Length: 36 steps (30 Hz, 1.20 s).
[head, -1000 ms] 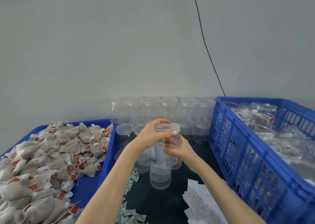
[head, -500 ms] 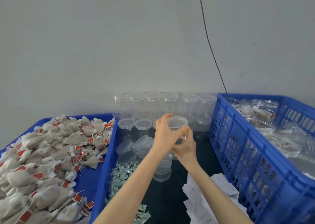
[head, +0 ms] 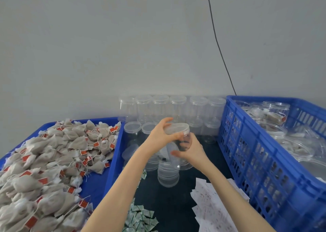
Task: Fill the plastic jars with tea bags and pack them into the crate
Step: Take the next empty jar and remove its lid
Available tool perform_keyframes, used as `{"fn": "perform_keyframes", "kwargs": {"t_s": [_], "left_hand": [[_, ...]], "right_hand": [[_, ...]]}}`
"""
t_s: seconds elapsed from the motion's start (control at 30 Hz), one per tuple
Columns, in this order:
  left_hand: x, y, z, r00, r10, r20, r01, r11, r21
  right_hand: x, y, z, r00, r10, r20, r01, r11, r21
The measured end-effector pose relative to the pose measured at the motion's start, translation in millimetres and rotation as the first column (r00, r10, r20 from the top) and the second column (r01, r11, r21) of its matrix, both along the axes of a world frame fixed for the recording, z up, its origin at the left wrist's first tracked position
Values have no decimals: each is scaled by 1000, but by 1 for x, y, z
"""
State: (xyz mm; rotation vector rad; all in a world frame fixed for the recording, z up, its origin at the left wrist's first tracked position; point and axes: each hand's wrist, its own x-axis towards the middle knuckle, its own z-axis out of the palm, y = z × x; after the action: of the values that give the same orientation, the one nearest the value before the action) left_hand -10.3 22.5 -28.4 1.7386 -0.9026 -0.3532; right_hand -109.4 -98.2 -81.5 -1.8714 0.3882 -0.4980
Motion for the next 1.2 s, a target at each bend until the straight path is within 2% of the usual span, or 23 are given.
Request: {"fn": "perform_keyframes", "kwargs": {"t_s": [0.1, 0.17, 0.23, 0.3, 0.37, 0.43, 0.5, 0.57, 0.67, 0.8, 0.87, 0.97, 1.03, 1.13, 1.2], "left_hand": [[-10, -13, -12, 961, 272, 56, -275, 961, 42], [-12, -17, -17, 948, 316, 19, -317, 947, 59], [-8, -14, -17, 975, 222, 4, -221, 970, 101], [-4, -6, -13, 998, 47, -48, -41, 993, 109], [-2, 4, -6, 992, -128, -16, 129, 986, 109], [1, 12, 2, 949, -311, 42, 299, 936, 187], [4, 18, 8, 894, -447, 25, 421, 858, 293], [4, 19, 11, 894, -436, 101, 367, 845, 389], [1, 16, 10, 937, -283, 207, 153, 861, 486], [-7, 9, 0, 971, -107, 216, -24, 846, 532], [-12, 7, -2, 963, -144, 226, 6, 853, 521], [-12, 11, 3, 909, -393, 137, 277, 817, 505], [-6, 13, 10, 867, -481, 132, 355, 780, 515], [-1, 11, 13, 892, -410, 190, 271, 823, 499], [-4, 5, 9, 922, -303, 242, 156, 861, 484]], "right_hand": [[-1, 8, -2, 986, -165, -8, 160, 967, -200], [0, 12, -5, 986, -167, -8, 161, 962, -221], [-1, 8, -8, 989, -147, -20, 141, 974, -180], [-5, 0, -11, 995, -89, -50, 83, 990, -113], [-10, -6, -14, 997, -3, -76, -3, 997, -73], [-13, -8, -17, 997, 39, -69, -44, 997, -60], [-14, -7, -19, 997, 49, -60, -52, 997, -61], [-16, -6, -23, 996, 61, -68, -67, 994, -82], [-18, -1, -28, 996, 40, -85, -53, 987, -151], [-19, 7, -31, 995, -75, -65, 55, 963, -264], [-20, 7, -32, 993, -112, -48, 94, 955, -281], [-23, 2, -35, 995, -90, -41, 77, 965, -252], [-26, -2, -36, 995, -92, -46, 77, 962, -261], [-28, -1, -38, 994, -98, -54, 79, 956, -283], [-28, 1, -41, 992, -122, -32, 108, 952, -286]]}}
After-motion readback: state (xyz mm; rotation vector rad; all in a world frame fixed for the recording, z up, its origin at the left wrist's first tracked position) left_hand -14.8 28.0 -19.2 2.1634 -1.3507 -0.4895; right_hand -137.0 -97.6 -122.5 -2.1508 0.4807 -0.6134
